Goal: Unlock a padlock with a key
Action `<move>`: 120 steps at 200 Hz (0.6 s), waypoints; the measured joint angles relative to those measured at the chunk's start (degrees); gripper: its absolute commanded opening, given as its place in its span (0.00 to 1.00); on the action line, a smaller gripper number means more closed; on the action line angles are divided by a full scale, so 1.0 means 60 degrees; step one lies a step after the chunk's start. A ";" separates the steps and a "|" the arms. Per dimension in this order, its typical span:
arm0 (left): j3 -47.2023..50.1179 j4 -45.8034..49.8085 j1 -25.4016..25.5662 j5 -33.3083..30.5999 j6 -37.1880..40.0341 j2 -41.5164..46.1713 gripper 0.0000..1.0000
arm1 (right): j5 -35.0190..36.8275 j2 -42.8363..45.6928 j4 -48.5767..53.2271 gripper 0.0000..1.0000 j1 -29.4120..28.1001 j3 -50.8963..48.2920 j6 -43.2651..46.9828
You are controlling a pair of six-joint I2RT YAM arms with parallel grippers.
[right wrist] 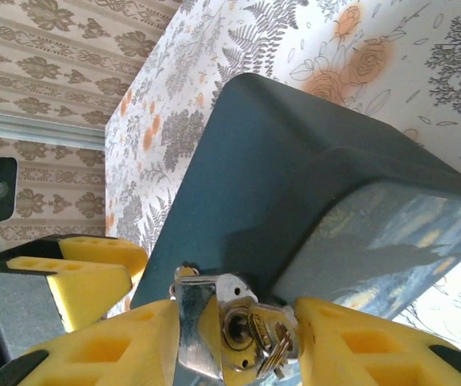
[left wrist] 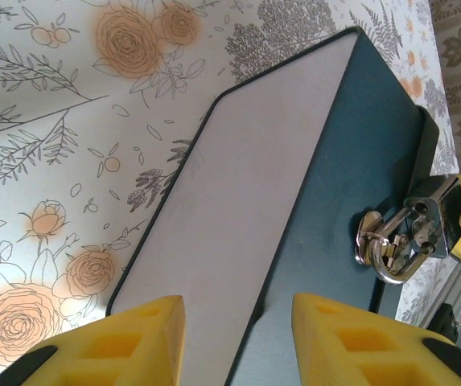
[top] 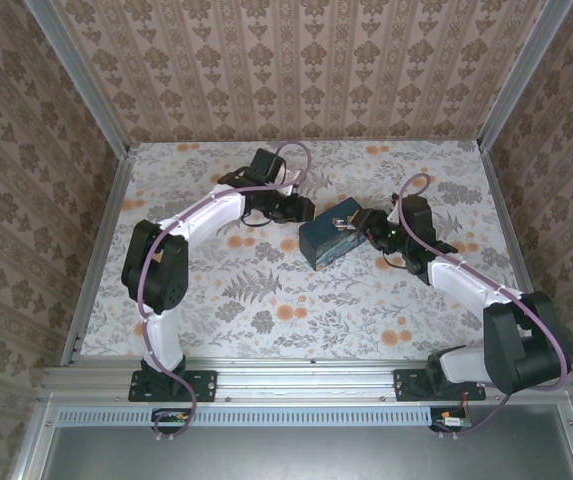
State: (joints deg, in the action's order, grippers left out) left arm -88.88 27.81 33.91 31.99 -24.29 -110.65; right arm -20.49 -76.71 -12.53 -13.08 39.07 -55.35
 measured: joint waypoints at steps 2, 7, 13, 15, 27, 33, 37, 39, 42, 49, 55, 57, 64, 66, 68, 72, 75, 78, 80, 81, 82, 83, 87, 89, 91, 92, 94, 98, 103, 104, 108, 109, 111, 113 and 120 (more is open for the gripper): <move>0.0000 0.0004 0.0011 0.0000 0.0015 0.0000 0.39 | 0.0000 -0.0011 -0.0036 0.40 -0.0004 -0.0007 0.0004; 0.0004 0.0004 0.0029 0.0000 0.0029 0.0000 0.39 | -0.0015 -0.0047 -0.0146 0.39 -0.0011 -0.0025 -0.0040; 0.0007 0.0004 0.0040 0.0007 0.0055 0.0000 0.39 | -0.0029 -0.0084 -0.0240 0.37 -0.0025 -0.0040 -0.0076; 0.0007 0.0004 0.0047 0.0015 0.0066 0.0000 0.39 | -0.0036 -0.0095 -0.0270 0.37 -0.0033 -0.0044 -0.0062; 0.0007 0.0004 0.0069 0.0036 0.0106 0.0000 0.39 | -0.0076 -0.0157 -0.0430 0.37 -0.0066 -0.0051 -0.0124; 0.0015 0.0004 0.0069 0.0040 0.0135 0.0000 0.38 | -0.0106 -0.0175 -0.0506 0.37 -0.0084 -0.0051 -0.0146; 0.0022 0.0004 0.0069 0.0051 0.0142 0.0000 0.38 | -0.0131 -0.0182 -0.0579 0.37 -0.0098 -0.0055 -0.0149; 0.0025 0.0004 0.0073 0.0058 0.0153 0.0000 0.38 | -0.0142 -0.0186 -0.0612 0.37 -0.0106 -0.0055 -0.0157; 0.0029 0.0004 0.0080 0.0069 0.0164 0.0000 0.38 | -0.0164 -0.0193 -0.0663 0.37 -0.0113 -0.0058 -0.0178; 0.0047 0.0004 0.0084 0.0069 0.0175 0.0000 0.38 | -0.0178 -0.0204 -0.0758 0.37 -0.0120 -0.0058 -0.0193; 0.0066 0.0004 0.0084 0.0073 0.0204 0.0000 0.38 | -0.0204 -0.0222 -0.0845 0.38 -0.0135 -0.0058 -0.0219; 0.0069 0.0004 0.0084 0.0073 0.0208 0.0000 0.38 | -0.0215 -0.0237 -0.0874 0.38 -0.0142 -0.0058 -0.0237; 0.0076 0.0007 0.0084 0.0084 0.0240 0.0000 0.37 | -0.0248 -0.0273 -0.0958 0.39 -0.0146 -0.0058 -0.0251; 0.0080 0.0004 0.0084 0.0091 0.0240 0.0000 0.37 | -0.0266 -0.0284 -0.0987 0.39 -0.0142 -0.0058 -0.0255; 0.0080 0.0007 0.0084 0.0098 0.0244 0.0000 0.37 | -0.0284 -0.0299 -0.1024 0.39 -0.0142 -0.0058 -0.0273; 0.0080 0.0011 0.0084 0.0106 0.0259 0.0000 0.37 | -0.0317 -0.0321 -0.1089 0.40 -0.0142 -0.0066 -0.0277; 0.0080 0.0011 0.0084 0.0106 0.0270 0.0000 0.37 | -0.0339 -0.0339 -0.1133 0.39 -0.0142 -0.0076 -0.0284; 0.0084 0.0007 0.0084 0.0106 0.0277 0.0000 0.37 | -0.0368 -0.0350 -0.1166 0.39 -0.0146 -0.0076 -0.0280; 0.0084 0.0007 0.0084 0.0109 0.0277 0.0000 0.37 | -0.0386 -0.0357 -0.1180 0.39 -0.0146 -0.0080 -0.0280; 0.0084 0.0007 0.0084 0.0109 0.0277 0.0000 0.37 | -0.0390 -0.0361 -0.1180 0.39 -0.0146 -0.0080 -0.0280; 0.0084 0.0007 0.0084 0.0109 0.0277 0.0000 0.37 | -0.0397 -0.0364 -0.1184 0.38 -0.0153 -0.0080 -0.0277; 0.0087 0.0007 0.0084 0.0109 0.0277 0.0000 0.37 | -0.0401 -0.0364 -0.1184 0.38 -0.0157 -0.0080 -0.0280; 0.0087 0.0011 0.0084 0.0109 0.0280 0.0000 0.37 | -0.0415 -0.0364 -0.1188 0.38 -0.0171 -0.0080 -0.0277; 0.0087 0.0011 0.0084 0.0109 0.0280 0.0000 0.37 | -0.0419 -0.0364 -0.1184 0.38 -0.0178 -0.0080 -0.0270; 0.0091 0.0011 0.0084 0.0109 0.0280 0.0000 0.37 | -0.0423 -0.0364 -0.1184 0.38 -0.0186 -0.0080 -0.0266; 0.0091 0.0011 0.0084 0.0109 0.0280 0.0000 0.36 | -0.0423 -0.0364 -0.1184 0.38 -0.0189 -0.0080 -0.0266; 0.0098 0.0007 0.0084 0.0109 0.0280 0.0000 0.37 | -0.0433 -0.0364 -0.1184 0.37 -0.0197 -0.0080 -0.0259; 0.0106 0.0004 0.0084 0.0109 0.0284 0.0000 0.36 | -0.0448 -0.0364 -0.1188 0.37 -0.0222 -0.0080 -0.0226; 0.0117 0.0011 0.0084 0.0109 0.0288 0.0000 0.36 | -0.0455 -0.0364 -0.1188 0.37 -0.0251 -0.0080 -0.0189; 0.0120 0.0007 0.0084 0.0109 0.0288 0.0000 0.36 | -0.0455 -0.0364 -0.1184 0.36 -0.0255 -0.0080 -0.0186; 0.0127 0.0011 0.0084 0.0113 0.0295 0.0000 0.36 | -0.0470 -0.0364 -0.1188 0.36 -0.0284 -0.0080 -0.0153; 0.0131 0.0011 0.0084 0.0113 0.0299 0.0000 0.36 | -0.0474 -0.0364 -0.1191 0.36 -0.0291 -0.0080 -0.0142; 0.0135 0.0011 0.0084 0.0113 0.0310 0.0000 0.36 | -0.0484 -0.0364 -0.1195 0.36 -0.0302 -0.0084 -0.0117; 0.0142 0.0011 0.0084 0.0109 0.0310 0.0000 0.36 | -0.0488 -0.0364 -0.1206 0.35 -0.0310 -0.0087 -0.0117; 0.0164 0.0007 0.0084 0.0109 0.0317 0.0000 0.36 | -0.0528 -0.0364 -0.1224 0.35 -0.0353 -0.0091 -0.0058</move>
State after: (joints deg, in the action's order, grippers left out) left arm -87.90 27.86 34.41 32.64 -22.39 -110.65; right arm -23.66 -78.89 -19.88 -15.20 38.52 -55.70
